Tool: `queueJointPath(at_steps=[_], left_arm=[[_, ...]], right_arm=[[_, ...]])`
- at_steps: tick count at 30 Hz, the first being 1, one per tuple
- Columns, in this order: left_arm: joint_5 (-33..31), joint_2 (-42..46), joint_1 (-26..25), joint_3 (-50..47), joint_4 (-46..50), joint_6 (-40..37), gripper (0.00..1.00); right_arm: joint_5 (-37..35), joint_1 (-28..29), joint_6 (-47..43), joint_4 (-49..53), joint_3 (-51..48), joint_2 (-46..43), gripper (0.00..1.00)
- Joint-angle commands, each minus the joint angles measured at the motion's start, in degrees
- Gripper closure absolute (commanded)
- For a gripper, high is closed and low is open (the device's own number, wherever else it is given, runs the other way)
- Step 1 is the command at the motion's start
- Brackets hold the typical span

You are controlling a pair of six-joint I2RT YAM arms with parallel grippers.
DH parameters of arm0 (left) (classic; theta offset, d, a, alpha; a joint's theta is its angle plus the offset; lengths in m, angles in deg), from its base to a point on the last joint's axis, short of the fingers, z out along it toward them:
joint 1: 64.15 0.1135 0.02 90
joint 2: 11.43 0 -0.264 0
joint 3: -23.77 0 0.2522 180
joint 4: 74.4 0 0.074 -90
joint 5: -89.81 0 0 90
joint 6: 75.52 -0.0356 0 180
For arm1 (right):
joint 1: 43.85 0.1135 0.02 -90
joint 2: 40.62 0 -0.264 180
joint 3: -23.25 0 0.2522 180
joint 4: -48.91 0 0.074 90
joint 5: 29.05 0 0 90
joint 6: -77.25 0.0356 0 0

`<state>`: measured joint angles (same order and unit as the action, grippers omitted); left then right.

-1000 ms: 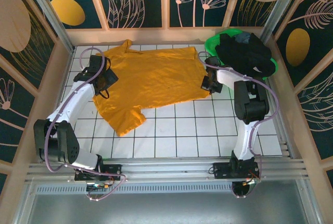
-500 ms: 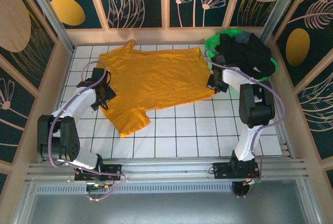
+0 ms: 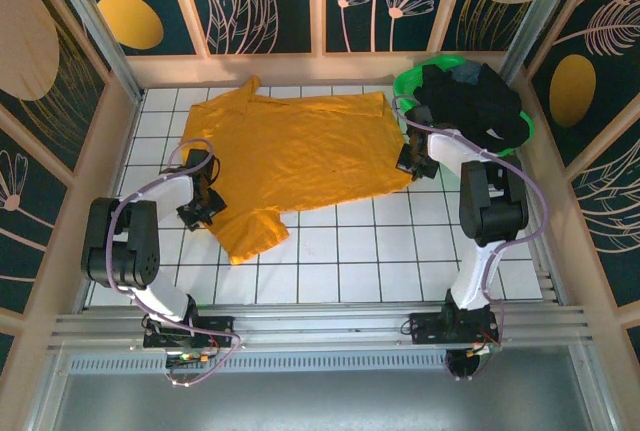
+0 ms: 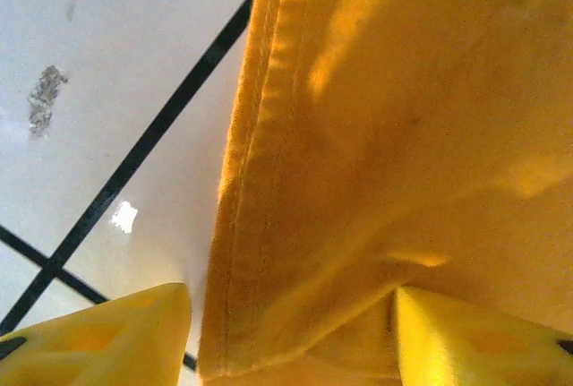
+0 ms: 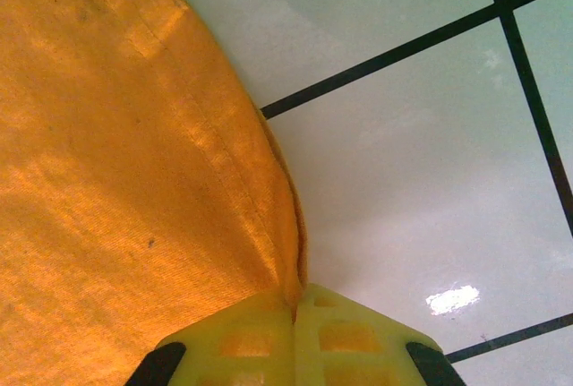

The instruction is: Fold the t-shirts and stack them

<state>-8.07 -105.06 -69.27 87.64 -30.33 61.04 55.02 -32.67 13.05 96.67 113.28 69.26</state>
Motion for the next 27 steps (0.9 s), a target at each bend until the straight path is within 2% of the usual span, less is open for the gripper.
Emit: queueJointPath(at_steps=[1,4,5,9,19,23,27], left_arm=[[0.01,-1.33,0.72,-1.06,-4.94,0.72,0.6],[1.46,-2.27,0.86,0.1,-6.35,1.14,0.98],[1.5,-1.9,0.82,0.91,-6.25,1.21,1.0],[-0.56,1.34,0.82,9.17,-3.33,1.35,1.0],[-6.4,2.88,0.8,42.47,4.68,1.63,1.0],[-9.98,5.91,0.91,50.9,5.08,1.36,1.0],[-13.47,11.89,0.91,54.04,3.36,0.0,1.0]], right_arm=[[1.33,-0.12,-0.32,1.1,-1.53,-2.84,1.0],[2.64,-0.13,-0.38,0.26,-1.87,-3.75,1.0],[3.47,-0.25,-0.4,0.12,-1.6,-3.96,1.0],[7.44,-0.28,-0.19,-0.45,3.11,-5.37,1.0],[13.74,-1.54,2.47,-2.86,32.05,-3.37,1.0],[14.7,-2.18,3.25,-9.44,34.93,-7.63,1.0],[14.55,-2.38,3.03,-17.91,29.21,-17.3,1.0]])
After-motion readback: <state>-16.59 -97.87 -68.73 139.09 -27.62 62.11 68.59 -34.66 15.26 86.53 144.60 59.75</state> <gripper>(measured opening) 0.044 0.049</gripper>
